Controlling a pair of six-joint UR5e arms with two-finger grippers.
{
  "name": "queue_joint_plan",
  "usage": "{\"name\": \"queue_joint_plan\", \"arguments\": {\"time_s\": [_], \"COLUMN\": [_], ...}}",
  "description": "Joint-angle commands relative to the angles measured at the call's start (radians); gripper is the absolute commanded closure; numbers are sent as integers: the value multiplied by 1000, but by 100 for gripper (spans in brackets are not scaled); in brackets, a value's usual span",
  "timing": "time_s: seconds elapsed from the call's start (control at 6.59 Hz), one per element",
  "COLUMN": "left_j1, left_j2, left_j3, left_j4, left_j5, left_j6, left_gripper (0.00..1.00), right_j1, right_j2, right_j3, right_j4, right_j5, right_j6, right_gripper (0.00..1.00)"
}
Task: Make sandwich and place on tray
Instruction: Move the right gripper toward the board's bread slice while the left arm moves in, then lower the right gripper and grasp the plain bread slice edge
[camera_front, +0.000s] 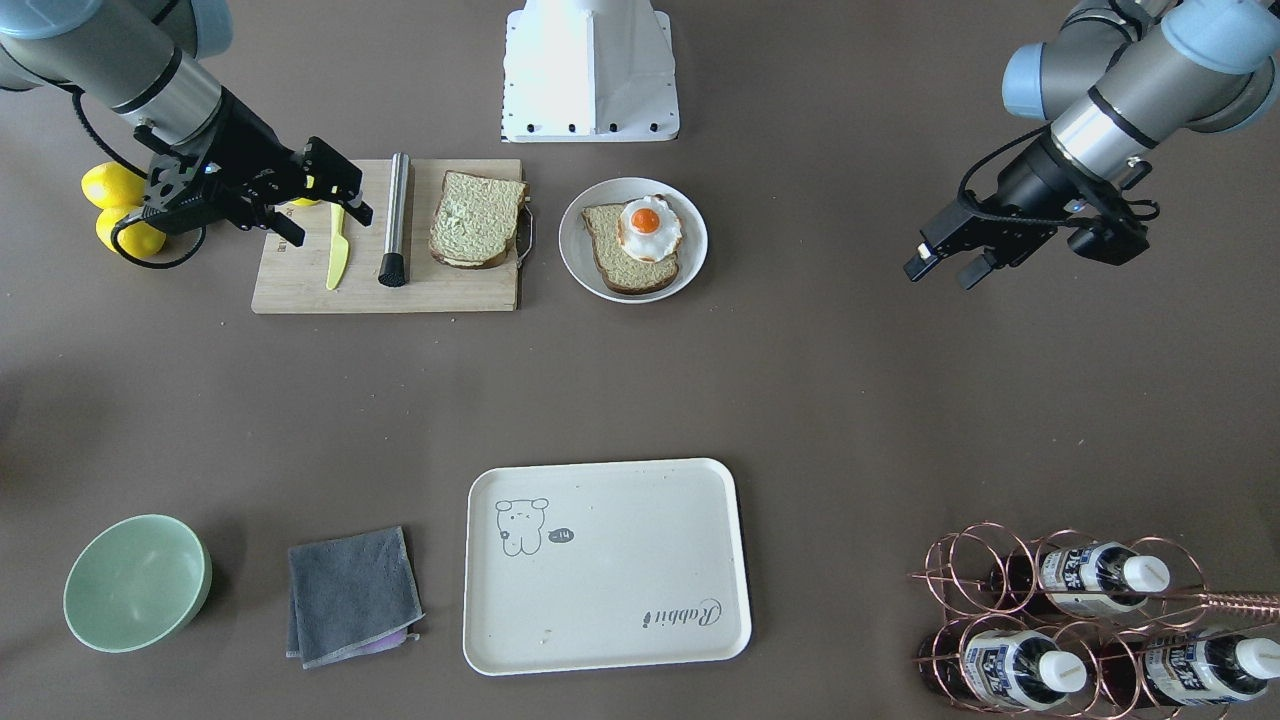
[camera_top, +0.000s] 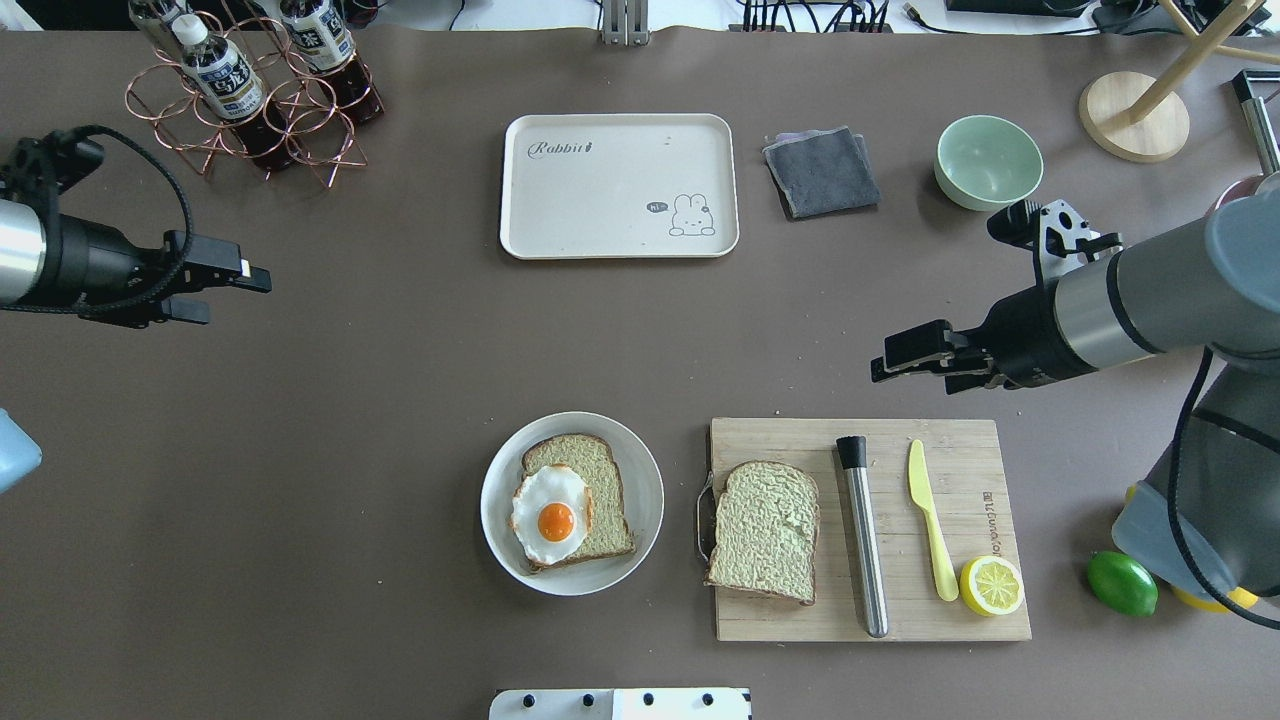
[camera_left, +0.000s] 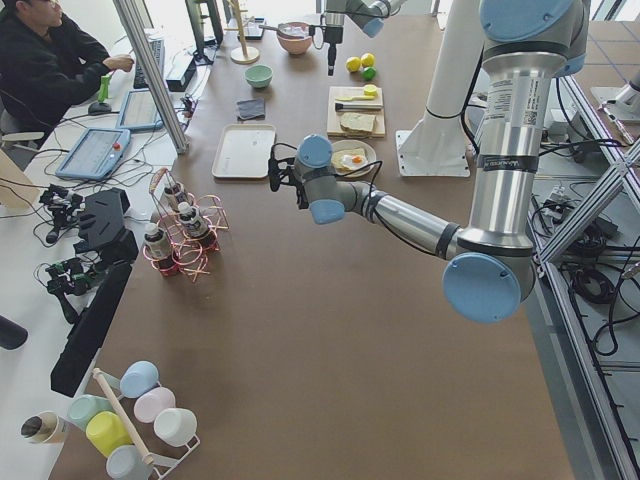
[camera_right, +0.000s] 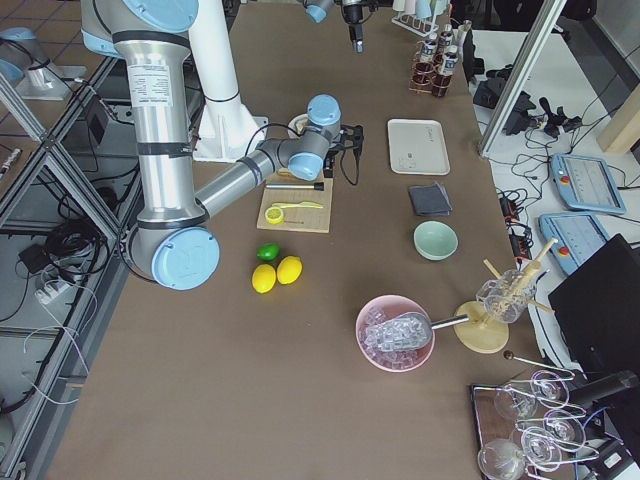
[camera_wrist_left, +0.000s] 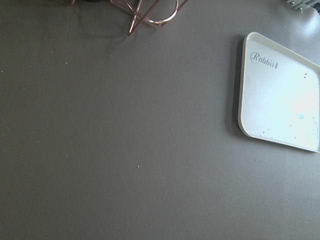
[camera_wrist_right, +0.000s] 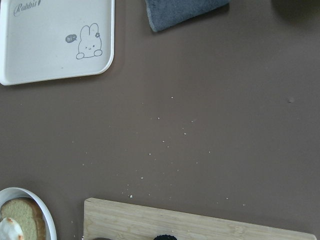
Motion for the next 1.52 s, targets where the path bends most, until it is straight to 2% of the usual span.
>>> {"name": "queue_joint_plan", "arguments": {"time_s": [0.0, 0.15, 0.46, 0.61, 0.76, 0.91, 1.37], "left_j1": [57, 57, 57, 57, 57, 57, 57], "left_j2": [-7, -7, -4, -3, -4, -4, -7], "left_j3": [-3, -3, -3, -2, -2, -2, 1], "left_j4": [2, 2, 2, 2, 2, 2, 2], "left_j5": [64, 64, 64, 66, 66, 66, 66], "left_j6": [-25, -27, -25, -25, -25, -25, -25], "left_gripper": [2, 2, 2, 2, 2, 2, 2], "right_j1": [-157, -217, -284, -327, -352, -375, -400], "right_j2": [5, 5, 4, 8, 10, 8, 8], "right_j3": [15, 15, 10, 9, 0, -5, -40], "right_j4": [-4, -6, -32, -56, -58, -58, -58], "right_j5": [-138, -206, -268, -327, -348, -364, -389], "right_j6": [83, 83, 83, 84, 84, 84, 84], "right_gripper": [0, 0, 2, 14, 31, 42, 42]}}
